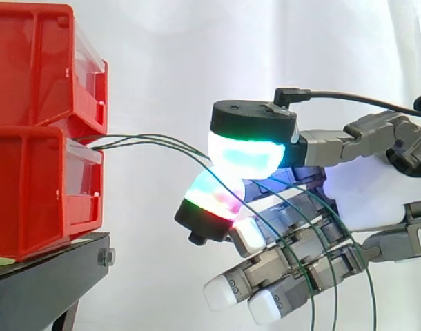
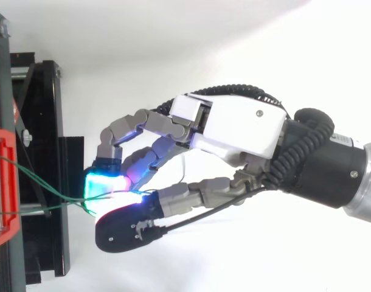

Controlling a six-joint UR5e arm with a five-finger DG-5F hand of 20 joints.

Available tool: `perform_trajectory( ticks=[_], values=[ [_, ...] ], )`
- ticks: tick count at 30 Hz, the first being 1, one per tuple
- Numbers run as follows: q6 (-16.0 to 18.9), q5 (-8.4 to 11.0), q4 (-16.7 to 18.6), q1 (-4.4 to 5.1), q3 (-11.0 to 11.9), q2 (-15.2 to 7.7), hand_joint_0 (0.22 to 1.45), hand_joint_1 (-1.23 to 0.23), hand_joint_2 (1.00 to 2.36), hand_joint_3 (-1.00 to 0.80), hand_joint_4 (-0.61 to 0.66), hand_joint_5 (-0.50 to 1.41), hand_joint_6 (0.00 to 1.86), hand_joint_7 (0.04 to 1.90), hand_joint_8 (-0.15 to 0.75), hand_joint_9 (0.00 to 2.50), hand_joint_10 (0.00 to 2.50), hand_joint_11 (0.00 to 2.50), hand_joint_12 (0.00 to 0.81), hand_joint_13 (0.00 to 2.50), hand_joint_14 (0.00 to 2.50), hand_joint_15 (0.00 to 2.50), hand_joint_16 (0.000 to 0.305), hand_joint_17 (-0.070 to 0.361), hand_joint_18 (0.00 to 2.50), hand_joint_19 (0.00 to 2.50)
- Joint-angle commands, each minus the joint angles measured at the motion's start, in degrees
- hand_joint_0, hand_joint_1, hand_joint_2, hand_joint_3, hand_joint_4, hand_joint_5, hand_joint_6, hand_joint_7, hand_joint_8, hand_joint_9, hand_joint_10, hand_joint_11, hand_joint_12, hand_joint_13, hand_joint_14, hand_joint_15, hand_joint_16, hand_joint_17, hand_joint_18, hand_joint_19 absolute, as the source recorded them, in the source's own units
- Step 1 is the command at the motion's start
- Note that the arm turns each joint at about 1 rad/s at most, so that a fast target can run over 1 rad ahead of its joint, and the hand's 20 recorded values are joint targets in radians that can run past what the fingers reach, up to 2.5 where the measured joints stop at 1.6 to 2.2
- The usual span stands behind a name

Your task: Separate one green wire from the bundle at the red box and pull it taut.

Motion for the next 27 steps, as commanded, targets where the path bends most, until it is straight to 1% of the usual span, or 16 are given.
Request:
perform_trajectory(
  ticks=[1, 3, 4, 5, 6, 7, 8, 10, 14, 17, 18, 19, 20, 22, 25, 27],
  values=[
    [0.1, 0.0, 0.0, 0.01, -0.1, 0.1, 0.71, -0.86, 1.0, -0.49, 0.05, -0.18, 0.91, 1.05, 0.256, 0.94, 0.02, 0.72, 0.351, 0.71, 0.01, 0.32, 0.048, 0.108, 0.69, 0.38],
    [0.3, 0.0, 0.0, 0.01, -0.1, 0.1, 0.7, -0.86, 1.0, -0.5, 0.07, -0.18, 0.91, 1.04, 0.253, 0.94, 0.02, 0.72, 0.349, 0.71, 0.01, 0.33, 0.048, 0.108, 0.69, 0.38],
    [0.5, 0.0, -0.1, 0.01, -0.1, 0.0, 0.68, -0.85, 1.0, -0.5, 0.1, -0.18, 0.91, 1.06, 0.252, 0.94, 0.02, 0.72, 0.348, 0.71, 0.01, 0.33, 0.048, 0.107, 0.69, 0.38],
    [0.5, 0.0, -0.1, 0.01, -0.1, 0.0, 0.67, -0.83, 1.0, -0.5, 0.1, -0.18, 0.9, 1.06, 0.25, 0.95, 0.02, 0.73, 0.348, 0.71, 0.01, 0.33, 0.048, 0.107, 0.69, 0.39],
    [0.6, 0.0, -0.1, 0.01, 0.0, 0.1, 0.63, -0.8, 1.0, -0.5, 0.11, -0.17, 0.9, 1.05, 0.254, 0.96, 0.02, 0.73, 0.349, 0.71, 0.01, 0.33, 0.048, 0.107, 0.69, 0.4],
    [0.8, 0.0, -0.2, -0.07, 0.0, 0.1, 0.56, -0.73, 1.0, -0.5, 0.12, -0.17, 0.9, 1.06, 0.263, 0.98, 0.02, 0.73, 0.357, 0.72, 0.01, 0.33, 0.049, 0.109, 0.7, 0.41],
    [0.8, 0.0, -0.3, -0.16, 0.0, 0.1, 0.55, -0.71, 1.0, -0.5, 0.13, -0.17, 0.9, 1.05, 0.264, 0.98, 0.02, 0.73, 0.363, 0.73, 0.01, 0.34, 0.049, 0.111, 0.71, 0.42],
    [0.8, 0.0, -0.5, -0.16, -0.1, 0.1, 0.51, -0.62, 1.0, -0.5, 0.14, -0.17, 0.9, 1.04, 0.285, 1.0, 0.02, 0.72, 0.379, 0.74, 0.01, 0.34, 0.053, 0.118, 0.73, 0.42],
    [0.8, -0.09, -1.1, -0.25, 0.0, 0.1, 0.48, -0.55, 1.0, -0.5, 0.14, -0.17, 0.89, 1.03, 0.292, 1.02, 0.02, 0.69, 0.389, 0.76, 0.01, 0.34, 0.055, 0.124, 0.75, 0.43],
    [0.8, -0.35, -1.2, -0.43, 0.0, 0.3, 0.53, -0.59, 1.0, -0.5, 0.14, -0.16, 0.88, 1.06, 0.282, 1.02, 0.02, 0.71, 0.377, 0.75, 0.01, 0.35, 0.052, 0.116, 0.72, 0.44],
    [0.8, -0.44, -1.2, -0.43, 0.0, 0.3, 0.56, -0.63, 1.0, -0.5, 0.13, -0.17, 0.88, 1.09, 0.28, 1.01, 0.02, 0.72, 0.369, 0.75, 0.01, 0.35, 0.05, 0.113, 0.71, 0.45],
    [0.8, -0.53, -1.5, -0.51, -0.1, 0.6, 0.58, -0.66, 1.0, -0.44, 0.13, -0.17, 0.88, 1.1, 0.276, 1.01, 0.02, 0.72, 0.365, 0.74, 0.01, 0.35, 0.049, 0.111, 0.71, 0.45],
    [0.7, -0.44, -1.5, -0.51, 0.0, 0.6, 0.58, -0.66, 1.01, -0.43, 0.12, -0.17, 0.88, 1.11, 0.274, 1.01, 0.02, 0.72, 0.367, 0.74, 0.01, 0.34, 0.049, 0.111, 0.71, 0.45],
    [0.8, -0.44, -1.9, -0.51, 0.0, 0.7, 0.6, -0.72, 1.01, -0.31, 0.11, -0.17, 0.88, 1.14, 0.276, 1.01, 0.02, 0.73, 0.362, 0.74, 0.01, 0.35, 0.049, 0.111, 0.71, 0.45],
    [0.8, -0.53, -2.6, -0.6, -0.1, 0.7, 0.6, -0.75, 1.02, -0.22, 0.07, -0.17, 0.9, 1.16, 0.276, 1.0, 0.02, 0.73, 0.363, 0.74, 0.01, 0.34, 0.049, 0.111, 0.71, 0.45],
    [0.8, -0.53, -2.7, -0.69, 0.0, 0.7, 0.61, -0.76, 1.02, -0.2, 0.05, -0.17, 0.9, 1.16, 0.275, 0.99, 0.02, 0.73, 0.362, 0.74, 0.01, 0.35, 0.049, 0.11, 0.71, 0.44]
  ],
)
